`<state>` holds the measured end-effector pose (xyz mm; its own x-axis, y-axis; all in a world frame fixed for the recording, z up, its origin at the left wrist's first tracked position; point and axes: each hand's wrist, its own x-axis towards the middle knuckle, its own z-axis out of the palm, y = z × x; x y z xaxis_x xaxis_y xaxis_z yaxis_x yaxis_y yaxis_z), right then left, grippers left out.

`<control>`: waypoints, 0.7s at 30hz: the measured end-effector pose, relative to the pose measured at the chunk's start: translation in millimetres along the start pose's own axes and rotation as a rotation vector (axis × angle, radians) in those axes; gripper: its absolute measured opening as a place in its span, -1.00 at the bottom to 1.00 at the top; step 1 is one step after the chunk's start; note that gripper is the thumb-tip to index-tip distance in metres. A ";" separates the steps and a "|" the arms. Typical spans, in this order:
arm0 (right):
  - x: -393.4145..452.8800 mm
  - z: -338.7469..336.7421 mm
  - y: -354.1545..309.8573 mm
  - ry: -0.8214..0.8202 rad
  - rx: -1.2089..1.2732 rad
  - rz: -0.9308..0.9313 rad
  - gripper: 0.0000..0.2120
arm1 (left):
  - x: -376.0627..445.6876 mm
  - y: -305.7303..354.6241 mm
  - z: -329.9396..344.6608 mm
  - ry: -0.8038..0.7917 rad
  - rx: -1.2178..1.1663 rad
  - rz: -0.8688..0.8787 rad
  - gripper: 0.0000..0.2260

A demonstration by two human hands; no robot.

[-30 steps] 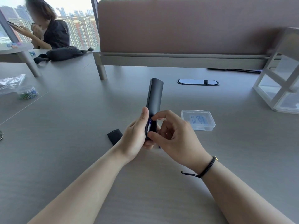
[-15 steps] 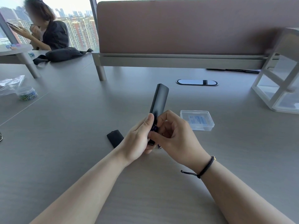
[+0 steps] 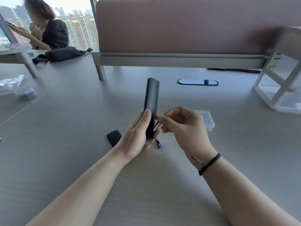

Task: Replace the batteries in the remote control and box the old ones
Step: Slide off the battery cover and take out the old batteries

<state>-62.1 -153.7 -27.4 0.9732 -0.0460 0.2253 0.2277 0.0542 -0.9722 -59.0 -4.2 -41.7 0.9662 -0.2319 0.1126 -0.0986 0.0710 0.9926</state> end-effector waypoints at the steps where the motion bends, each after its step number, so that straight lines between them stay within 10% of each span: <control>1: 3.4 -3.2 0.0 0.056 0.024 0.022 -0.83 | 1.5 -1.0 -1.4 0.041 -0.019 0.002 -0.56; 12: 5.2 -9.2 21.2 -0.131 -0.947 0.008 -0.91 | 10.9 -2.1 -8.6 0.237 -0.153 0.001 -0.59; 21: 6.8 -17.9 14.1 -0.218 -0.960 0.042 -0.70 | 10.4 -4.1 -7.8 0.244 -0.125 -0.028 -0.56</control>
<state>-52.8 -171.1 -40.7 0.9865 0.1273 0.1027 0.1635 -0.7861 -0.5961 -46.7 0.7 -44.9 0.9984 0.0045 0.0559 -0.0557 0.1903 0.9801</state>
